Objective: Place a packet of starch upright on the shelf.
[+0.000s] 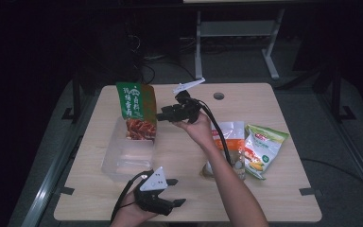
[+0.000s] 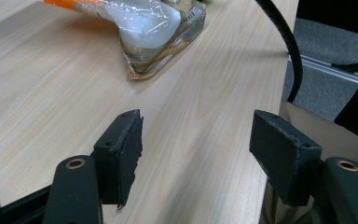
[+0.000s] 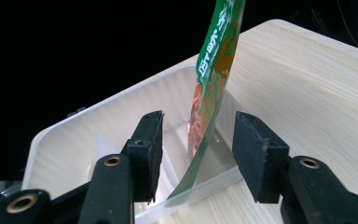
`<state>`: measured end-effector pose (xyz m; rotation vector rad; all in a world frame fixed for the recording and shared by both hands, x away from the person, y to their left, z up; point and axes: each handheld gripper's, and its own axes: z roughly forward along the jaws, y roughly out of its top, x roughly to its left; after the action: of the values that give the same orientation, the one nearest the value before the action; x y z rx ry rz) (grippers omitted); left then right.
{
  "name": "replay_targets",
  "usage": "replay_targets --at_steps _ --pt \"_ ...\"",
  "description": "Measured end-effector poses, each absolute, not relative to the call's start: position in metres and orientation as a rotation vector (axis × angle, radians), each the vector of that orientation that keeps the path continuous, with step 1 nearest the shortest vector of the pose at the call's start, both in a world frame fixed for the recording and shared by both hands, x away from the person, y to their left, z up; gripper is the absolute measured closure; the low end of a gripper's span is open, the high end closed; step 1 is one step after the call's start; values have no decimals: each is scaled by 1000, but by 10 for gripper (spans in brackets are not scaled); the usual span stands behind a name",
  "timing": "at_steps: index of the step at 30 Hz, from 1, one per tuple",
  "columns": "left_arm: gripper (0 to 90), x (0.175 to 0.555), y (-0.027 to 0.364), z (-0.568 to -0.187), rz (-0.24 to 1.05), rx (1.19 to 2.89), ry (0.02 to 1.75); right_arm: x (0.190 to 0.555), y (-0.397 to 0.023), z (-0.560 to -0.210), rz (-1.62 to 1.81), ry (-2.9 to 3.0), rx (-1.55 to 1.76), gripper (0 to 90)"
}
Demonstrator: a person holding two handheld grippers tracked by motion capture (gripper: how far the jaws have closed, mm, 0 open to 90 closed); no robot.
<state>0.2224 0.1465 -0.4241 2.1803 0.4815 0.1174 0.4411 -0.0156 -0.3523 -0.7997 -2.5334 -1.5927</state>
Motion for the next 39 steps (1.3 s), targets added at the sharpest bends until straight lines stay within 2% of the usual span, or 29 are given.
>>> replay_targets --at_steps 24,39 --pt "339 229 153 -424 142 2154 529 401 -105 -344 -1539 -2568 -879 436" --pt "339 229 153 -424 149 2158 524 387 -143 -349 -1487 -2579 -955 409"
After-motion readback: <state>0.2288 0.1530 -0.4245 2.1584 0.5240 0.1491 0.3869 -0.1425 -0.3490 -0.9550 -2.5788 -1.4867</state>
